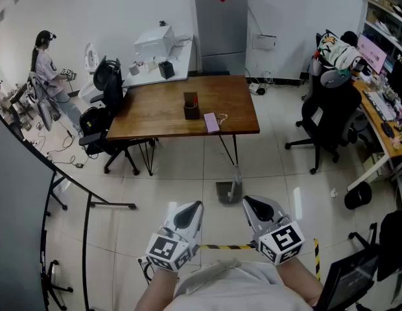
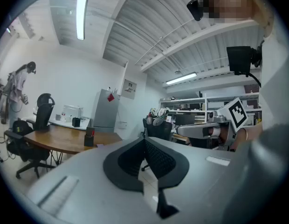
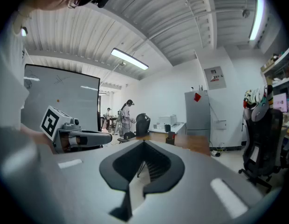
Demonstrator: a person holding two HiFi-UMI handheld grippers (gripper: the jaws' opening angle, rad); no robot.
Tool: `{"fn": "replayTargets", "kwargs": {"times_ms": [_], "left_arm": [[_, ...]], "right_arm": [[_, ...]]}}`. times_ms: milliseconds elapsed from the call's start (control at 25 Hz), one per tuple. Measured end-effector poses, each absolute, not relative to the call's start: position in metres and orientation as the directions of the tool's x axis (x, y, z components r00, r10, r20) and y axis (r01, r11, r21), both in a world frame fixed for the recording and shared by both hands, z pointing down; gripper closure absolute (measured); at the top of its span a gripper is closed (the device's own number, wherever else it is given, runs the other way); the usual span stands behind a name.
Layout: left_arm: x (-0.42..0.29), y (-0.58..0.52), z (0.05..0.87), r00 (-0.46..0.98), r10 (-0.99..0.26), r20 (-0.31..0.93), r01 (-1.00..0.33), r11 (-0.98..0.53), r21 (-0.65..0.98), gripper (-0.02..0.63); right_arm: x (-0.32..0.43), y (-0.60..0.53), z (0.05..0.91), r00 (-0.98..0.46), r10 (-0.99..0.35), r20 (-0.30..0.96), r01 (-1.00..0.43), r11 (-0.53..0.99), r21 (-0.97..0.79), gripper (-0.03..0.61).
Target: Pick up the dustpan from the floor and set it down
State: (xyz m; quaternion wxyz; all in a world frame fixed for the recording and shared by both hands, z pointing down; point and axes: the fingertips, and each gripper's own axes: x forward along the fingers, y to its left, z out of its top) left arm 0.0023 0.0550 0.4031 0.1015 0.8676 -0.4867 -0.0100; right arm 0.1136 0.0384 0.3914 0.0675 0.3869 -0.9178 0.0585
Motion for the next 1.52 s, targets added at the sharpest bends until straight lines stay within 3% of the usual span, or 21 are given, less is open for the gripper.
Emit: {"fn": "replayTargets", "kwargs": {"times_ms": [440, 960, 1280, 1320, 1400, 1480, 1520], "left_arm": [[0.004, 0.01, 0.414, 0.515, -0.852, 0.093, -0.851, -0.495, 0.179, 0.598], [-0.079, -0.14, 0.409, 0.596, -0.8, 0.076, -0.798, -0.577, 0.175, 0.598], [-0.079, -0.174, 0.429, 0.601, -0.793, 0.102, -0.793, -0.575, 0.203, 0.598], [-0.078, -0.175, 0.432, 0.596, -0.795, 0.112, -0.796, -0.567, 0.212, 0.598], [-0.075, -0.176, 0.444, 0.596, -0.791, 0.139, -0.795, -0.559, 0.235, 0.598], [-0.073, -0.178, 0.465, 0.597, -0.783, 0.174, -0.796, -0.549, 0.256, 0.598], [-0.073, -0.179, 0.474, 0.594, -0.781, 0.192, -0.798, -0.541, 0.267, 0.598]], "right_arm": [[0.122, -0.011, 0.419, -0.678, -0.703, 0.212, -0.73, 0.678, -0.086, 0.578], [0.059, -0.153, 0.416, -0.567, -0.79, 0.234, -0.82, 0.568, -0.072, 0.578], [0.067, -0.178, 0.464, -0.515, -0.762, 0.392, -0.849, 0.517, -0.111, 0.577], [0.069, -0.18, 0.479, -0.508, -0.74, 0.439, -0.85, 0.514, -0.117, 0.535], [0.076, -0.188, 0.523, -0.482, -0.674, 0.56, -0.853, 0.508, -0.122, 0.378], [0.086, -0.196, 0.579, -0.438, -0.584, 0.683, -0.861, 0.492, -0.131, 0.279], [0.091, -0.2, 0.609, -0.418, -0.534, 0.734, -0.866, 0.48, -0.144, 0.266]]}}
